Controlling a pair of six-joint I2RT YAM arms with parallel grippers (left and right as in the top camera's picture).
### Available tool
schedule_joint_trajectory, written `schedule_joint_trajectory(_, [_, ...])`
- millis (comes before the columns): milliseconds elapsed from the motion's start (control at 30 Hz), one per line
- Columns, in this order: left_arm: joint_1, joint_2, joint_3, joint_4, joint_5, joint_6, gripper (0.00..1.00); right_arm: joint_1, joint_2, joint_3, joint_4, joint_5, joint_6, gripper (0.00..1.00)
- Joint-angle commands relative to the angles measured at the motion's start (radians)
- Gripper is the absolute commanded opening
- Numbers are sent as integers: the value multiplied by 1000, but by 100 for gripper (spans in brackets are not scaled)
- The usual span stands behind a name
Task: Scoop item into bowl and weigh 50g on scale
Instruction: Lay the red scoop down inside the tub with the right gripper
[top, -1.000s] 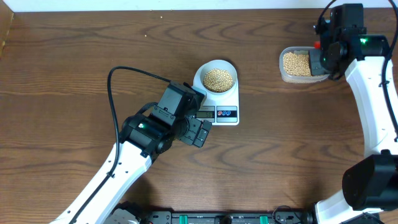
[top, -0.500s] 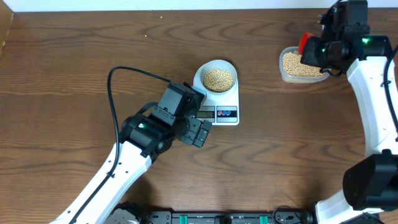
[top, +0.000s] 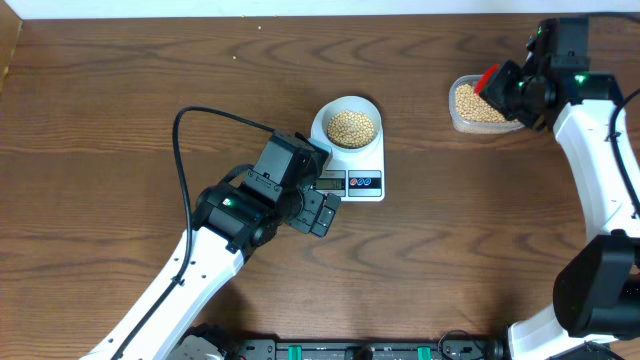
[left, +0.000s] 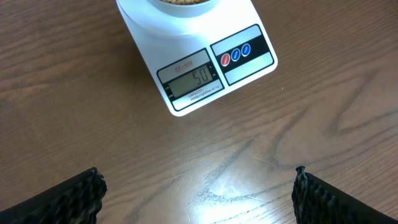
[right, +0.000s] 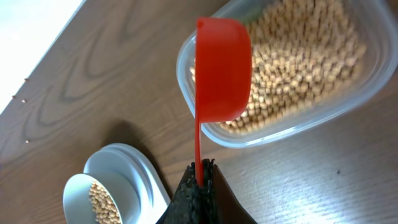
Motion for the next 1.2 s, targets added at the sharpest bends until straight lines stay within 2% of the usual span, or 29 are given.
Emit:
schedule_joint_trajectory(0, [3, -3, 6, -2, -5, -1, 98, -3, 6, -43, 23, -21, 84, 1])
schedule_joint_trajectory(133, [3, -3, 6, -2, -5, -1, 98, -18, 6, -100, 72, -21, 155, 2])
schedule_joint_trajectory(233, [3, -2, 6, -2, -5, -1, 98, -24, 6, -149, 119, -41, 217, 9])
schedule_joint_trajectory(300, [3, -3, 6, -2, -5, -1, 98, -24, 6, -161, 121, -48, 227, 17])
schedule_joint_trajectory(367, [3, -3, 6, -2, -5, -1, 98, -24, 6, -163, 119, -48, 227, 21])
schedule_joint_trajectory(400, [3, -2, 6, -2, -5, -1, 98, -25, 6, -162, 120, -48, 227, 25])
schedule_joint_trajectory(533, [3, -2, 6, -2, -5, -1, 98, -30, 6, -162, 110, -52, 236, 58])
schedule_joint_trajectory(567, [3, -3, 6, -2, -5, -1, 98, -32, 6, -162, 104, -57, 241, 63])
schedule_joint_trajectory(633, [3, -3, 6, -2, -5, -1, 98, -37, 6, -162, 95, -76, 240, 59])
schedule_joint_trajectory(733, [3, -3, 6, -2, -5, -1, 98, -42, 6, -162, 90, -86, 240, 63])
schedule_joint_trajectory(767, [3, -3, 6, -2, -5, -1, 98, -43, 5, -162, 90, -96, 240, 66])
schedule_joint_trajectory(833, [3, -3, 6, -2, -5, -1, 98, -48, 5, -162, 90, -117, 238, 82])
schedule_joint_trajectory(933, [3, -3, 6, -2, -5, -1, 98, -60, 5, -162, 86, -150, 214, 94])
schedule_joint_trajectory(1167, [3, -3, 6, -2, -5, -1, 98, -85, -20, -160, 78, -167, 141, 98])
